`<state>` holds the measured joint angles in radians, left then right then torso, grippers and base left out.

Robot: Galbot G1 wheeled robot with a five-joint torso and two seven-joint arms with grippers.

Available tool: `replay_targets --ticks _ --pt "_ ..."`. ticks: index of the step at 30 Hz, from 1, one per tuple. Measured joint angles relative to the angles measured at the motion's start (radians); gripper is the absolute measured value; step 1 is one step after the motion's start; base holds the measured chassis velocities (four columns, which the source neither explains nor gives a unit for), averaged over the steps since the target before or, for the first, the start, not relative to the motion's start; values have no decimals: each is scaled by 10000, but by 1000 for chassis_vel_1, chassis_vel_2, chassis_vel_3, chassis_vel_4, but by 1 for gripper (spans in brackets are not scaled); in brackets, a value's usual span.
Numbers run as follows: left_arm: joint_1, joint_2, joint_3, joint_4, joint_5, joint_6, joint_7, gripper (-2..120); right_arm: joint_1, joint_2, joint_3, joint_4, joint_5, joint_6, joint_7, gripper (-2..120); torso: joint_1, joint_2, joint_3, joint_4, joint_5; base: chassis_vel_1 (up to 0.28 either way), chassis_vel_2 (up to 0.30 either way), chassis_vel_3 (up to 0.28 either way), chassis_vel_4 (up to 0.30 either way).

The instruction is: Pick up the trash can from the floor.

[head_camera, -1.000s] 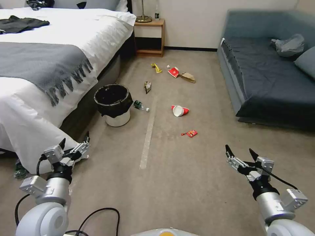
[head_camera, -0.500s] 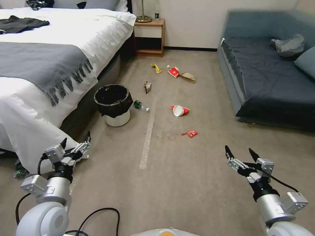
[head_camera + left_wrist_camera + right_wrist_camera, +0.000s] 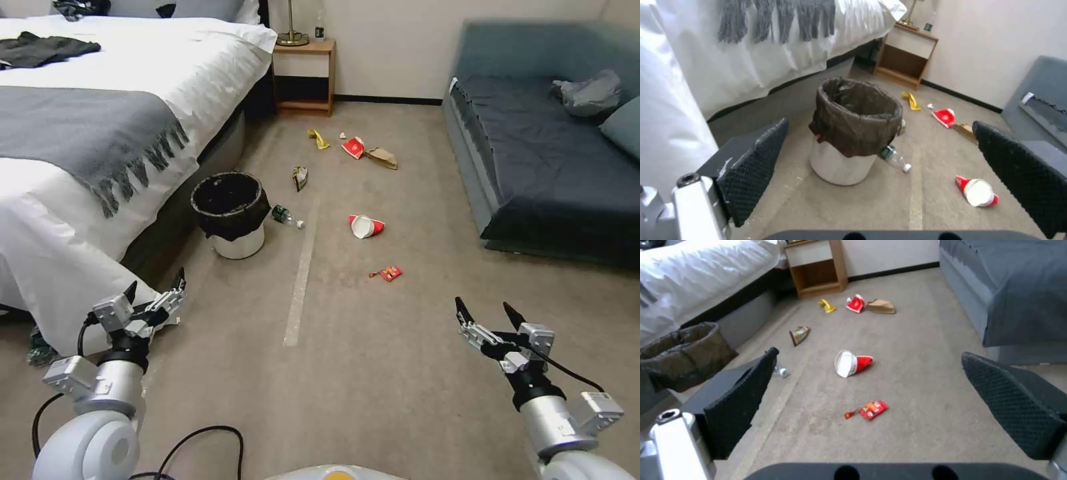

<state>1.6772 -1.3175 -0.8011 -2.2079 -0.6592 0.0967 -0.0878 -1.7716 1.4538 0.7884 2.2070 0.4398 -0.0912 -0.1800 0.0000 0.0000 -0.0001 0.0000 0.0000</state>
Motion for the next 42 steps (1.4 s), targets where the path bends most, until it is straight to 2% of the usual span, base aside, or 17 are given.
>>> replay_targets --ticks 42 --pt "-381 77 52 509 24 140 -47 100 404 17 -36 -400 34 -4 -156 100 0 0 0 1 0 -77 72 77 -79"
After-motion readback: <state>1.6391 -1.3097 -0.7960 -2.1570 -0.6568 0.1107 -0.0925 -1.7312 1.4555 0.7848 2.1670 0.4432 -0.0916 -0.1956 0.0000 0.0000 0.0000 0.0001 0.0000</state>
